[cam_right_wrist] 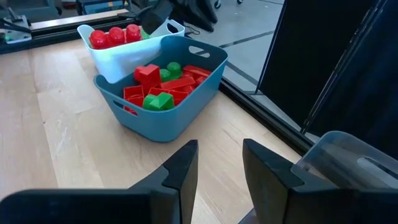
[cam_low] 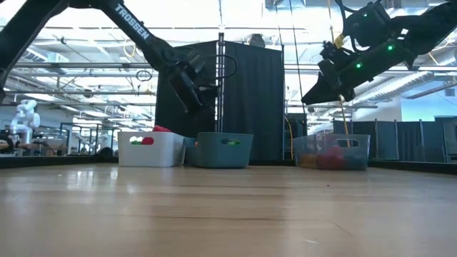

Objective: Sort blocks by size
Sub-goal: Adjust the blue bin

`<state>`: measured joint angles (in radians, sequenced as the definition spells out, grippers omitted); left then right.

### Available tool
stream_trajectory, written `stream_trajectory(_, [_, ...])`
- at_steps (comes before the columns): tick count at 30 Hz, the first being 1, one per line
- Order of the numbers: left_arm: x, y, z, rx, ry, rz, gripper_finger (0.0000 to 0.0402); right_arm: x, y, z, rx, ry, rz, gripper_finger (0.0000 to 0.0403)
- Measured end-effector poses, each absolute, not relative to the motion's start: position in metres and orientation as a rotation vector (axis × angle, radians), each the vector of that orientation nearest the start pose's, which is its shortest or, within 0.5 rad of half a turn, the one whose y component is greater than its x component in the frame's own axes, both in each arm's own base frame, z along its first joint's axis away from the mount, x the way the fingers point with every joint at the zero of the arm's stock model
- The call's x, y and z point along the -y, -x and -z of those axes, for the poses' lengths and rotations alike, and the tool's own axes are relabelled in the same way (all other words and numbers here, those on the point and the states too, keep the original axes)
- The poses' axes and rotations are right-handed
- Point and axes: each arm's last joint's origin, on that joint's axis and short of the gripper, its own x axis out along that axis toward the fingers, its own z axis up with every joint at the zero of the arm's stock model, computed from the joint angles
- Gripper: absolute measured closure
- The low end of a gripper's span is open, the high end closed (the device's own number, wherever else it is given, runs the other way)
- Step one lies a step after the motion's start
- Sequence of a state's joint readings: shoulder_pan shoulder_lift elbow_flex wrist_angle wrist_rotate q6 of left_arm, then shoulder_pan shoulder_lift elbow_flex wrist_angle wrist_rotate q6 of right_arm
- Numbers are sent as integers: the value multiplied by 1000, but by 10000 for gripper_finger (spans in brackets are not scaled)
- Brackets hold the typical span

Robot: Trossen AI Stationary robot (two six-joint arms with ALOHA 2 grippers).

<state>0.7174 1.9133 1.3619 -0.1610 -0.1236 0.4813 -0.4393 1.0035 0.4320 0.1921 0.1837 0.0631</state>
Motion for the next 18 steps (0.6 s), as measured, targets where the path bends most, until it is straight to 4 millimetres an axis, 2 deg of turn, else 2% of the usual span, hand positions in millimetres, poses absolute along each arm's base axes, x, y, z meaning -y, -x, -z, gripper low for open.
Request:
stream_trajectory(4, [-282,-310,-207,-883,-163,-533,321,93,-184,-209,-356,-109,627,291])
stream_trajectory(12, [-286,-307,-202,-859,-77,-495,210,93,-185,-211,-340,-106,627,291])
stream_trajectory(15, [-288,-307,-189,-895,-55,-484,204,93,-185,-210,-340,-106,626,291])
stream_trajectory(18, [-290,-308,-182,-904,-50,-486,216,93,-185,-210,-341,-107,626,291])
